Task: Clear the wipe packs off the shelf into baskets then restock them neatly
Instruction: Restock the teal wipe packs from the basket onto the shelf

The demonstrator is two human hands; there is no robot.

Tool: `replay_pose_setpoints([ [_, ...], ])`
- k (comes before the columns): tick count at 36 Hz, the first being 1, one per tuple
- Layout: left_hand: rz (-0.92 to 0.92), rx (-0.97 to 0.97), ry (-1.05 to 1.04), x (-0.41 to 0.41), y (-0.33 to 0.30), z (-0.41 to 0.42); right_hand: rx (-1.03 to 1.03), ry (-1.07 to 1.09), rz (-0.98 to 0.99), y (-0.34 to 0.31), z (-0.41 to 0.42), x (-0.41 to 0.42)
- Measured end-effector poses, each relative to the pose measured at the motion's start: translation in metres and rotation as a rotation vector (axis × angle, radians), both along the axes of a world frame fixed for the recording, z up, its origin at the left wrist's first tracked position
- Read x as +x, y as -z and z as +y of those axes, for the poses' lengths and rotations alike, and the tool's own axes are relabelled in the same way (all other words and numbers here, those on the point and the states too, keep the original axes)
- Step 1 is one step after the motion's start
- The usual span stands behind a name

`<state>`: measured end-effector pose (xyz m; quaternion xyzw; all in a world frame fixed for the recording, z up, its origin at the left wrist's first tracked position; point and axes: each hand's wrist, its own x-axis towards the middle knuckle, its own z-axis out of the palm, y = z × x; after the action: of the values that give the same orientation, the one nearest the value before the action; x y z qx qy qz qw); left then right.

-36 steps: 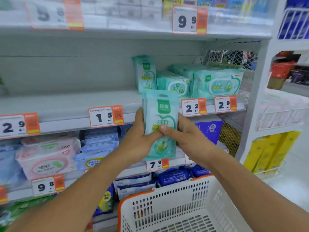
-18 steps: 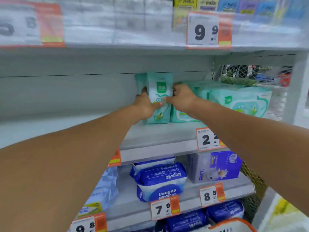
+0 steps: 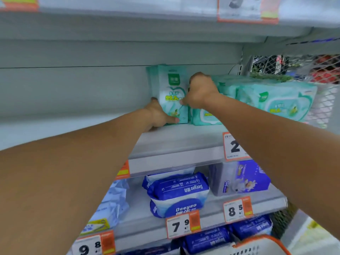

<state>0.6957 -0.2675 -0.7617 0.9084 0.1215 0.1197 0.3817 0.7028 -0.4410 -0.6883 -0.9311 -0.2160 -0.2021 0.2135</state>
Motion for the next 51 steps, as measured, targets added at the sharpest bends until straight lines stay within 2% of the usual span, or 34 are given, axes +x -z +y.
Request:
replay_pose_setpoints([
  [3, 0.013, -0.091, 0.008, -0.025, -0.013, -0.008, 0.078, 0.001, 0.039, -0.002, -0.005, -0.002],
  [7, 0.019, -0.107, 0.013, -0.070, -0.037, -0.028, 0.118, -0.008, 0.031, -0.001, -0.015, -0.015],
  [14, -0.066, 0.046, -0.052, -0.127, -0.049, -0.027, 0.168, -0.073, -0.040, 0.014, -0.018, -0.061],
  [16, -0.166, 0.118, -0.068, -0.151, -0.048, -0.026, 0.205, -0.111, -0.113, 0.021, -0.019, -0.079],
  [20, -0.502, 0.185, 0.012, -0.216, -0.031, -0.030, 0.290, -0.261, -0.171, 0.042, -0.020, -0.135],
  [22, -0.557, 0.159, 0.009, -0.256, -0.015, -0.031, 0.217, -0.349, -0.094, 0.050, -0.018, -0.171],
  [24, -0.506, 0.127, -0.012, -0.288, 0.009, -0.022, 0.007, -0.501, 0.113, 0.058, -0.012, -0.207],
  [27, -0.244, 0.091, 0.040, -0.326, 0.043, -0.004, -0.471, -0.708, 0.473, 0.067, 0.008, -0.250],
  [29, -0.031, 0.080, 0.084, -0.348, 0.056, 0.006, -0.725, -0.709, 0.699, 0.077, 0.028, -0.272],
  [30, 0.052, 0.082, 0.095, -0.356, 0.060, 0.011, -0.829, -0.687, 0.741, 0.082, 0.040, -0.280],
  [33, 0.211, 0.130, 0.084, -0.371, 0.059, 0.026, -1.045, -0.674, 0.631, 0.093, 0.073, -0.295],
  [36, 0.272, 0.185, 0.063, -0.383, 0.049, 0.039, -1.060, -0.687, 0.480, 0.079, 0.095, -0.307],
  [38, 0.277, 0.196, 0.030, -0.394, 0.042, 0.047, -0.989, -0.707, 0.527, 0.069, 0.110, -0.317],
  [40, 0.302, 0.292, 0.002, -0.409, 0.034, 0.052, -0.945, -0.729, 0.593, 0.066, 0.125, -0.328],
  [42, 0.310, 0.394, -0.035, -0.428, 0.030, 0.055, -0.970, -0.738, 0.657, 0.078, 0.136, -0.339],
  [44, 0.312, 0.409, -0.076, -0.448, 0.025, 0.060, -1.022, -0.751, 0.676, 0.101, 0.141, -0.350],
  [46, 0.360, 0.387, -0.120, -0.469, 0.019, 0.064, -1.123, -0.789, 0.568, 0.125, 0.146, -0.361],
  [48, 0.464, 0.369, -0.124, -0.480, 0.017, 0.070, -1.233, -0.839, 0.360, 0.144, 0.147, -0.369],
  [49, 0.513, 0.380, -0.122, -0.483, 0.018, 0.073, -1.253, -0.873, 0.284, 0.149, 0.147, -0.371],
  [51, 0.572, 0.401, -0.130, -0.483, 0.028, 0.076, -1.185, -0.922, 0.253, 0.156, 0.147, -0.370],
])
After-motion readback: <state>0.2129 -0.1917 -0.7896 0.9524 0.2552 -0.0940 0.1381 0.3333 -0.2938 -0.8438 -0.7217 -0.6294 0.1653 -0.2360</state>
